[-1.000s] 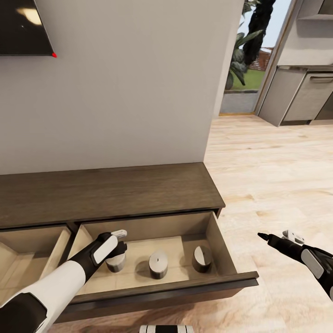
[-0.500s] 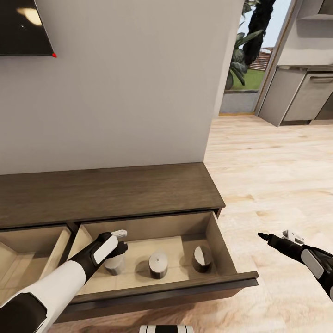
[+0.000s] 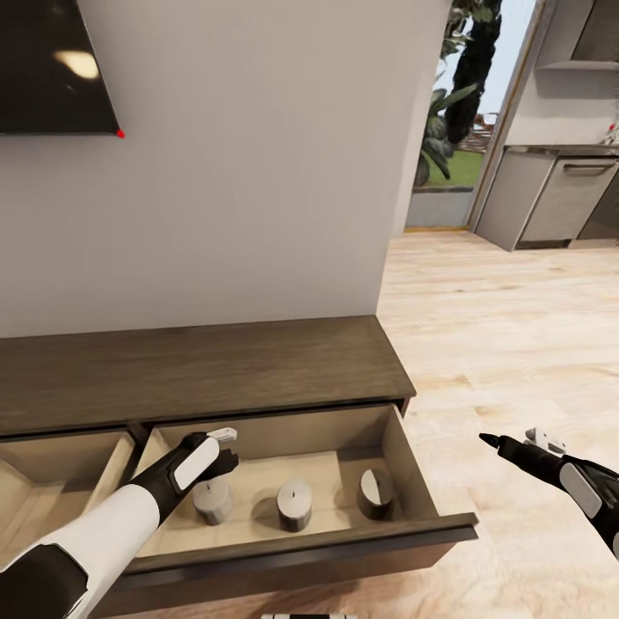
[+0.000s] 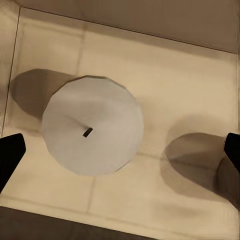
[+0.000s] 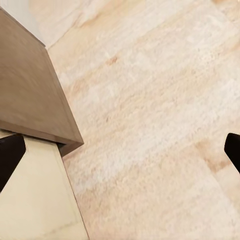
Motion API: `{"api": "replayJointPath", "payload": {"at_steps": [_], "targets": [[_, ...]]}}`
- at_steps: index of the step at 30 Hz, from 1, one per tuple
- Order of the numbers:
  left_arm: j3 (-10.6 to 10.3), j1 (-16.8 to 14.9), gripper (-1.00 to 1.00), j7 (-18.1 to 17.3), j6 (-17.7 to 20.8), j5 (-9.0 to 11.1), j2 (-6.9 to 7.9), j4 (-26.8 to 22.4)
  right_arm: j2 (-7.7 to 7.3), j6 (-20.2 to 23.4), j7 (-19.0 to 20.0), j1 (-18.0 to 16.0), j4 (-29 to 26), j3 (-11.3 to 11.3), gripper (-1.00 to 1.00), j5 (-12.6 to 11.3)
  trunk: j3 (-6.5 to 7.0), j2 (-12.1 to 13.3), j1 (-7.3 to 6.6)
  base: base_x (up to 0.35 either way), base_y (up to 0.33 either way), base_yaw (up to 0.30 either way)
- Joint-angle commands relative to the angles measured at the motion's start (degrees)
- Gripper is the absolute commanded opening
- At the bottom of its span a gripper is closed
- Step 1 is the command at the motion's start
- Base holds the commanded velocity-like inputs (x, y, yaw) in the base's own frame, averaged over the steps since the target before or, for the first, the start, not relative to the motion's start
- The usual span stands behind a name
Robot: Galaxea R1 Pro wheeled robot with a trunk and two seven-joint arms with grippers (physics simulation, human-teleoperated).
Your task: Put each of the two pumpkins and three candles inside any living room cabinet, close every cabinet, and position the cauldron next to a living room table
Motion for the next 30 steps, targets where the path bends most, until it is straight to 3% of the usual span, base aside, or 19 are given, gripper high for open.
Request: {"api": "replayJointPath", "payload": {"at_steps": [1, 30], "targets": [[-0.4, 0.0, 1.00, 0.5, 0.1, 0.6, 0.08, -0.1, 0.01, 0.5, 0.1, 0.0, 0.0, -0.2, 1.00, -0.3, 0.18, 0.0, -0.03, 0.000, 0.000, 0.000], [0.2, 0.0, 1.00, 0.4, 0.8, 0.8, 0.07, -0.1, 0.04, 0.5, -0.1, 0.0, 0.0, -0.2, 1.00, -0.3, 6.60, 0.4, -0.78, -0.092, 0.002, 0.000]]}}
